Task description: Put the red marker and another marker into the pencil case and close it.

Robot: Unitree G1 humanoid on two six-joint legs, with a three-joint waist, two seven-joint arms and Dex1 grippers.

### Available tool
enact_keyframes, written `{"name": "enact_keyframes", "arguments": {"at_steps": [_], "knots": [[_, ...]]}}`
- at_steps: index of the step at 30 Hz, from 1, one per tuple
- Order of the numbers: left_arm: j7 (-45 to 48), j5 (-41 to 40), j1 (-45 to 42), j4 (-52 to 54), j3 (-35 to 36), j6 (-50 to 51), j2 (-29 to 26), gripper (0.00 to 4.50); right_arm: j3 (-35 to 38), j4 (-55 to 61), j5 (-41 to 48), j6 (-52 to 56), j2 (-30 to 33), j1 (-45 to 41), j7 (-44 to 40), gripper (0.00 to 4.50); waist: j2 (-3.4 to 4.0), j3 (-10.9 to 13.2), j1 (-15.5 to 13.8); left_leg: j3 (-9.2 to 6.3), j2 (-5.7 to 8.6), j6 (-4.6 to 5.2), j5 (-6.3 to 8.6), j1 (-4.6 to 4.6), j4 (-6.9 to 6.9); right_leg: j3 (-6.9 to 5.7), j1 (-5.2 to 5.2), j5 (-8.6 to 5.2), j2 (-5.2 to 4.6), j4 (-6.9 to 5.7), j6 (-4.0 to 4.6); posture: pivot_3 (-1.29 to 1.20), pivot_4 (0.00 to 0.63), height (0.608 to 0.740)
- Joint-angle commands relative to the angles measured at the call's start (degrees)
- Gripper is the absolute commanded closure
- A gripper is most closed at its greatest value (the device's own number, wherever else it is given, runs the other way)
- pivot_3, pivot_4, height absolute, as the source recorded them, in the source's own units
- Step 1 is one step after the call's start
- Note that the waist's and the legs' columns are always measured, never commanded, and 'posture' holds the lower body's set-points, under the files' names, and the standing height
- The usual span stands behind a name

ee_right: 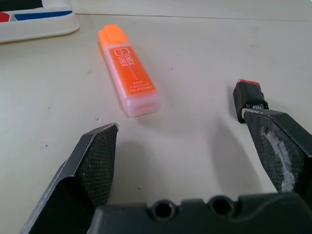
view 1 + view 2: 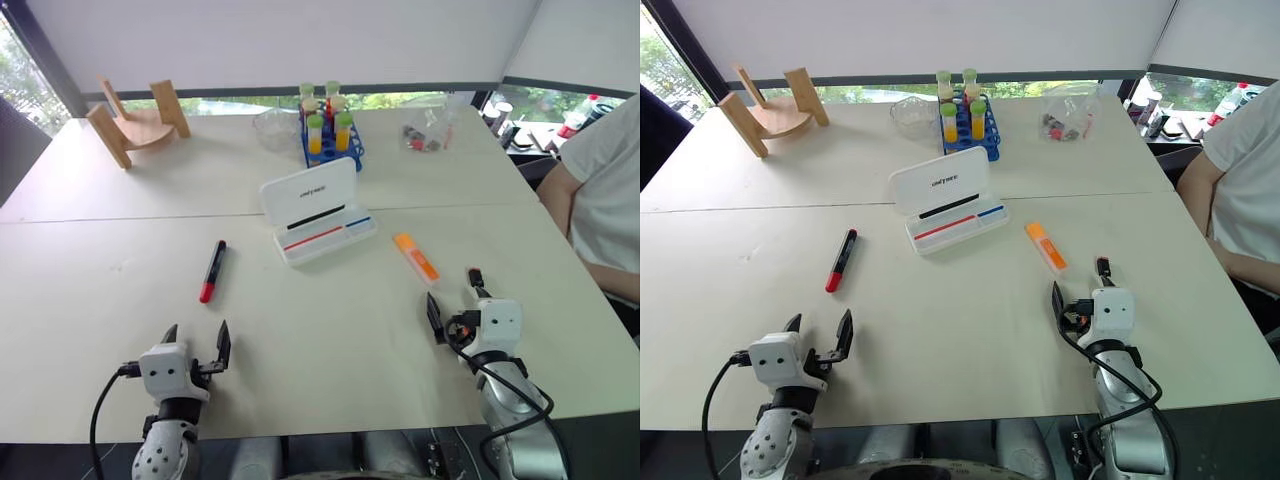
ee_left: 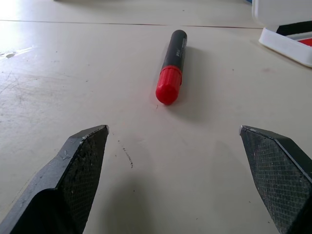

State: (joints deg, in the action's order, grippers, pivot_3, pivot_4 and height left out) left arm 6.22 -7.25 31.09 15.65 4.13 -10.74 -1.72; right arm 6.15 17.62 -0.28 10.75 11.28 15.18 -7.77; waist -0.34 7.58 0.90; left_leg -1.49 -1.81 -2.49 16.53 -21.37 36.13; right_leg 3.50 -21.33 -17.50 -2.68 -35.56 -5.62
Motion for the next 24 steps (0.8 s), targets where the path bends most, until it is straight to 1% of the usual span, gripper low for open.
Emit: {"name": "enact_keyframes", "arguments": {"at_steps": [1,3,12,19,24], "knots": [[0.3,0.3,1.0,-4.8,0.5,-0.4,-0.1,0.07,-0.4,-1.7,0.2,0.2,0.1,1.0,-0.7,0.00,0.08,-0.1,0.0,0.00,0.00,0.00,0.00,0.00,0.00,0.00,0.00,0.00,0.00,0.00,0.00,0.00,0.150,0.740],[0.3,0.2,0.8,-5.9,0.6,-1.4,0.0,0.07,-0.6,-1.6,0.1,0.2,0.0,1.0,-0.5,0.00,0.21,-0.2,0.0,0.00,0.00,0.00,0.00,0.02,0.00,0.00,0.01,-0.01,0.01,-0.02,-0.01,0.00,0.150,0.740],[0.7,-0.3,1.1,-7.1,0.6,-3.3,-0.2,0.07,-1.3,-0.2,-0.2,1.0,-0.3,1.2,-0.1,0.00,0.25,-0.2,0.1,-0.01,0.00,0.00,0.00,0.07,0.01,0.02,-0.01,-0.07,0.03,-0.25,-0.10,0.00,0.150,0.740],[-0.8,0.6,0.9,-2.3,-0.5,0.5,0.2,0.07,-1.0,0.5,0.0,2.1,0.0,0.8,-0.3,0.00,0.21,-0.2,0.1,-0.02,0.01,0.00,0.00,0.08,0.02,0.03,-0.05,-0.12,0.03,-0.43,-0.16,0.00,0.150,0.740],[-2.5,1.5,0.4,4.0,-1.7,6.4,0.5,0.07,-1.1,1.5,0.0,3.3,0.1,0.4,-0.4,0.00,0.04,-0.1,0.0,-0.05,0.02,0.00,0.00,0.07,0.03,0.02,-0.07,-0.13,0.03,-0.47,-0.16,0.00,0.150,0.740]]}}
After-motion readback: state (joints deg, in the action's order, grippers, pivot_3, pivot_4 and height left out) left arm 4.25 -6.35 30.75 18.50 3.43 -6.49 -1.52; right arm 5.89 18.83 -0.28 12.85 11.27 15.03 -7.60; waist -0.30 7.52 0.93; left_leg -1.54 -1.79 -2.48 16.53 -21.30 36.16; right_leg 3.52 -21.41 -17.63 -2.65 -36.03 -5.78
